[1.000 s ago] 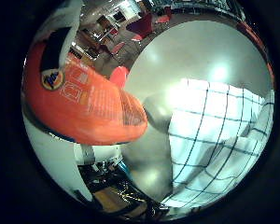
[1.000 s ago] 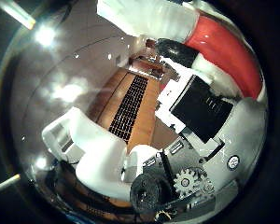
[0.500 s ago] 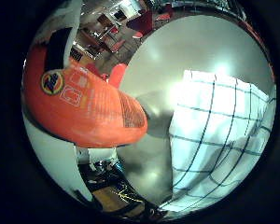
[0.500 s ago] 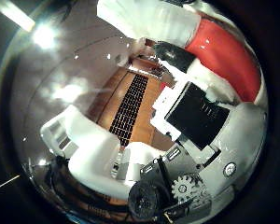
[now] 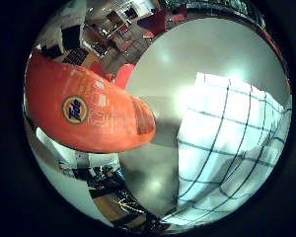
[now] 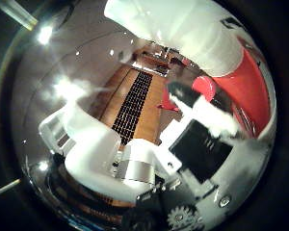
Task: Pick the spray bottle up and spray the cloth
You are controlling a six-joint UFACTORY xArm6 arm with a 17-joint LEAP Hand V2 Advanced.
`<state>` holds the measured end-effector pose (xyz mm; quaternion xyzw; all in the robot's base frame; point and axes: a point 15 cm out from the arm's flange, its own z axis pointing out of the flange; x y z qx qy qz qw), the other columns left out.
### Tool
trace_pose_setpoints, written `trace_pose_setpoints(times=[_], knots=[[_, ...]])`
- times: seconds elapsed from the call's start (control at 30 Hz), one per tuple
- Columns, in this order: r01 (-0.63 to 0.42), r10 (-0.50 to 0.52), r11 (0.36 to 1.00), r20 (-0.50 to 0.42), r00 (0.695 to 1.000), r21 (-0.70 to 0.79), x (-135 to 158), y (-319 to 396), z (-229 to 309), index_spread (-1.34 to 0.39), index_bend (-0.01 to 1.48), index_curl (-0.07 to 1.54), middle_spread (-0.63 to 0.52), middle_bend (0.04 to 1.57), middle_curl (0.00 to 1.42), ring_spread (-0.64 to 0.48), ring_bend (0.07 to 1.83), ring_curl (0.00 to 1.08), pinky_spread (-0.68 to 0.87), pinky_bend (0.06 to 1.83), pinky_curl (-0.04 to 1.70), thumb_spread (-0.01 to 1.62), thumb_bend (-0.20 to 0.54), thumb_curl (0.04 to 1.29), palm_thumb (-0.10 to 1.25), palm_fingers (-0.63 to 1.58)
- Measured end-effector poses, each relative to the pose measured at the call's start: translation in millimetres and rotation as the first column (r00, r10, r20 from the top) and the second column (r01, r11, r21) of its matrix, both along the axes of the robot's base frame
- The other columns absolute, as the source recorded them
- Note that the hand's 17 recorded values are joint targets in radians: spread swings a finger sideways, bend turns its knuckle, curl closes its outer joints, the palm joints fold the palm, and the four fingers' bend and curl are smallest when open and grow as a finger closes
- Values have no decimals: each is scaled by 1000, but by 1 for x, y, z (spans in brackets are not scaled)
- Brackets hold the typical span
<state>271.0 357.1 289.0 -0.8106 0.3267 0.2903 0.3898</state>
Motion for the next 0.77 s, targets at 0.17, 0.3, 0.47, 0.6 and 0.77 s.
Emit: trace_pose_setpoints(times=[0.17, 0.3, 0.47, 0.6, 0.77], knots=[[9, -9, 1000, 27, 1000, 18, -1, -2, 18, -302, 360, 566, -123, 808, 544, -195, 1032, 485, -115, 695, 822, 1059, -26, 498, 737, 128], [35, -36, 999, 62, 997, 12, 8, -15, 30, -275, 376, 540, -75, 705, 507, -106, 891, 435, 169, 622, 757, 1066, -24, 477, 723, 97], [79, -76, 996, 63, 995, -37, 2, -47, 18, -261, 326, 497, -40, 606, 468, -47, 785, 393, 373, 547, 652, 1069, -25, 452, 696, 155], [101, -96, 994, 95, 991, -49, -8, -65, 22, -259, 286, 477, -35, 561, 455, -38, 740, 377, 414, 512, 599, 1069, -23, 443, 687, 198], [137, -130, 989, 127, 983, -54, -2, -81, 29, -259, 235, 461, -34, 508, 444, -36, 686, 362, 434, 497, 545, 1063, -24, 435, 680, 246]])
